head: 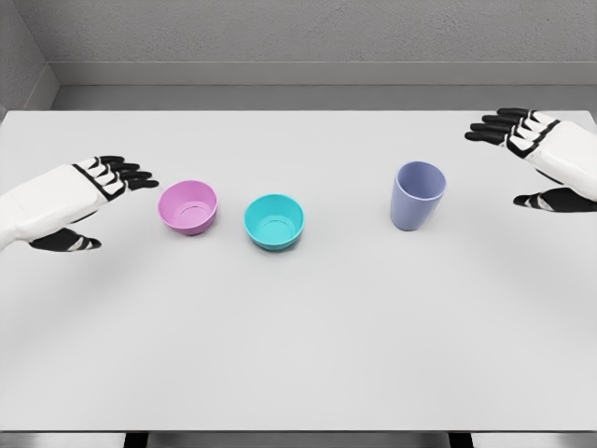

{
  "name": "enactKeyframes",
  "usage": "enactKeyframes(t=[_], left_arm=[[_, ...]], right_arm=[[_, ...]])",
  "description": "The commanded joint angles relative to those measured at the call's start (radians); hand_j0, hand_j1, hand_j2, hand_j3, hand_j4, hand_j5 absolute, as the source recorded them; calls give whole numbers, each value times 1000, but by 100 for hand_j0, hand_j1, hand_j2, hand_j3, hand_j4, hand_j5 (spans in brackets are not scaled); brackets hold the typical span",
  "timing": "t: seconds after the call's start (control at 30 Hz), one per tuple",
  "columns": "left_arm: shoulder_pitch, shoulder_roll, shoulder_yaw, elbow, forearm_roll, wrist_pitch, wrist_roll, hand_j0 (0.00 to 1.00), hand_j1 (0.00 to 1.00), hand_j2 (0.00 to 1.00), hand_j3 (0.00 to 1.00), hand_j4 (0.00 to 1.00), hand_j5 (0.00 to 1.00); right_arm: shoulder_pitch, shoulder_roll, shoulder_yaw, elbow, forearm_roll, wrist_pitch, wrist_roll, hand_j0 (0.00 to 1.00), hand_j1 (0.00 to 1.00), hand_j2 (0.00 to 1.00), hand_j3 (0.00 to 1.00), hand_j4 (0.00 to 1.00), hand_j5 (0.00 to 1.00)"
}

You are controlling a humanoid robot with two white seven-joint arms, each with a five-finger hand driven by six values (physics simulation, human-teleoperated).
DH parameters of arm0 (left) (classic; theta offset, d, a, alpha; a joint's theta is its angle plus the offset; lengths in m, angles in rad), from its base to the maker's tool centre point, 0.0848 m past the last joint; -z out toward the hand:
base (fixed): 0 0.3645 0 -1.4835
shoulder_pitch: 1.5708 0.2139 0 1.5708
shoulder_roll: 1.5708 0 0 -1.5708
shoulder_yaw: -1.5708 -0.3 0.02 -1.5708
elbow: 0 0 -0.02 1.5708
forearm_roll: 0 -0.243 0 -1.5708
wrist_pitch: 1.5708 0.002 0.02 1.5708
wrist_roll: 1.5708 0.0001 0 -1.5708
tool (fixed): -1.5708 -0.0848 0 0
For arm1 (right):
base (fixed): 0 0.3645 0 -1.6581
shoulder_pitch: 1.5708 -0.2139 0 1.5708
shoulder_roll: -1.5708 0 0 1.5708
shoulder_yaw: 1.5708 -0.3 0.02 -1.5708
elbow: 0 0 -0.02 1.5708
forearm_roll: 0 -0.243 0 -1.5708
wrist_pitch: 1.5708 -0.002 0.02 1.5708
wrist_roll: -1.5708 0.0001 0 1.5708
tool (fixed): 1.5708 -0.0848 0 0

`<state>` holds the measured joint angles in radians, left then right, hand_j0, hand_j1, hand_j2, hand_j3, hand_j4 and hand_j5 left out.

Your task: Stacking bowl and cup with both arms

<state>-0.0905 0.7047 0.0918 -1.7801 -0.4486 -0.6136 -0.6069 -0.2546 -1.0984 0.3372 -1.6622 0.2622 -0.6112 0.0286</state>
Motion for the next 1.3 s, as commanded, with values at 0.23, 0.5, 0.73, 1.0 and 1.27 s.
enactKeyframes(t=[0.23,0.5,0.73,1.0,1.27], left_arm=[[-314,288,-400,4,174,3,-4,100,100,100,100,100,100],[-643,305,-810,113,568,94,-4,100,100,100,100,100,100],[-652,272,-824,111,544,376,-4,97,97,97,97,97,97],[-729,231,-932,120,361,437,-4,97,97,97,97,97,97],[-838,185,-1075,188,363,437,-4,97,97,97,97,97,97]], right_arm=[[-28,2,0,4,3,0,102,100,100,100,100,100,100],[-112,-54,39,42,92,0,103,100,100,100,100,100,100],[-143,-100,98,32,210,0,102,100,100,100,100,100,100],[-439,-97,445,35,256,70,105,100,100,100,100,100,100],[-551,-35,510,104,250,0,304,100,100,100,100,100,100]])
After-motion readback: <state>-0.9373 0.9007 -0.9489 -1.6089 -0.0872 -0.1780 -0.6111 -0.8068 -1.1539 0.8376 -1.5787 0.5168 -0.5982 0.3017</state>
